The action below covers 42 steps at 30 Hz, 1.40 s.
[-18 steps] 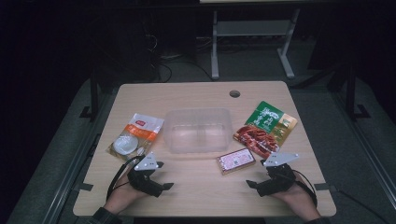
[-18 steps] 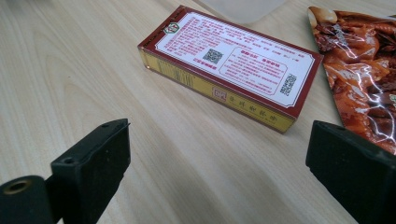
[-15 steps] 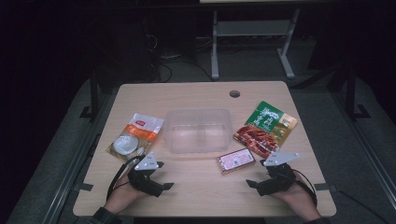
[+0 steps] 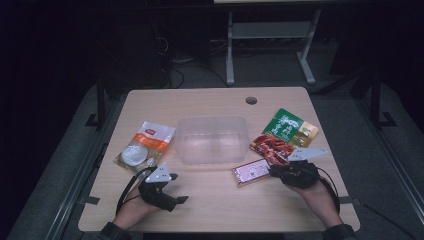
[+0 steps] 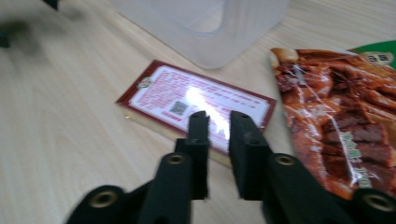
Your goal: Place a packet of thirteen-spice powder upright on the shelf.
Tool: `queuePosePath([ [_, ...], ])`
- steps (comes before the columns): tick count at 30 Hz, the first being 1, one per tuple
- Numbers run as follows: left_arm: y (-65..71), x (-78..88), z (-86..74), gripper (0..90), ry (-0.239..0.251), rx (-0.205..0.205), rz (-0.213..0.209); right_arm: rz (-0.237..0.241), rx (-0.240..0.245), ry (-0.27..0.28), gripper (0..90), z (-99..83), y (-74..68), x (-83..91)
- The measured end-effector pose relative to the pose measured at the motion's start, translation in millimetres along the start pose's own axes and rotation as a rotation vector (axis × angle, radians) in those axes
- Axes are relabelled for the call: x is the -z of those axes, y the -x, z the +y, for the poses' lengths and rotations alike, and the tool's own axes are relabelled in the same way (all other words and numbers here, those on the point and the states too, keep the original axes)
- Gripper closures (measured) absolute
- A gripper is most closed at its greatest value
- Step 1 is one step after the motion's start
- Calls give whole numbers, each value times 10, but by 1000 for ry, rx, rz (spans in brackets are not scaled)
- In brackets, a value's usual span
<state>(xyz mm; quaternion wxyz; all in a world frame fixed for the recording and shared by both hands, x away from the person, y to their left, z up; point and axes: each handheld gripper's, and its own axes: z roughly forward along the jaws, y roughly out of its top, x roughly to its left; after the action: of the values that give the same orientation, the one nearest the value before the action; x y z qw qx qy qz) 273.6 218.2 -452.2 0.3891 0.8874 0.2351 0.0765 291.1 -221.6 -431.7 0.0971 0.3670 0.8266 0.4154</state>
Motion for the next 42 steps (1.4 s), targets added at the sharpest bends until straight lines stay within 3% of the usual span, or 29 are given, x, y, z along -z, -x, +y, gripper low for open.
queuePosePath([
  [4,33,-6,3,140,-21,-22,1,-21,12,-16,900,58,90,-56],
  [12,44,-29,15,140,-16,-29,-12,-36,8,-8,900,220,247,-186],
  [21,49,-34,16,140,-15,-29,-16,-59,-35,-81,900,279,441,-455],
  [23,53,-36,12,140,-16,-30,-17,-66,-22,-90,900,278,459,-475],
  [24,54,-33,13,140,-18,-33,-18,-62,-28,-117,900,263,443,-485],
  [32,57,-13,13,140,-23,-46,-17,-48,-17,-137,900,212,417,-501],
  [42,59,-10,9,140,-15,-39,-19,21,8,-160,900,174,274,-482],
])
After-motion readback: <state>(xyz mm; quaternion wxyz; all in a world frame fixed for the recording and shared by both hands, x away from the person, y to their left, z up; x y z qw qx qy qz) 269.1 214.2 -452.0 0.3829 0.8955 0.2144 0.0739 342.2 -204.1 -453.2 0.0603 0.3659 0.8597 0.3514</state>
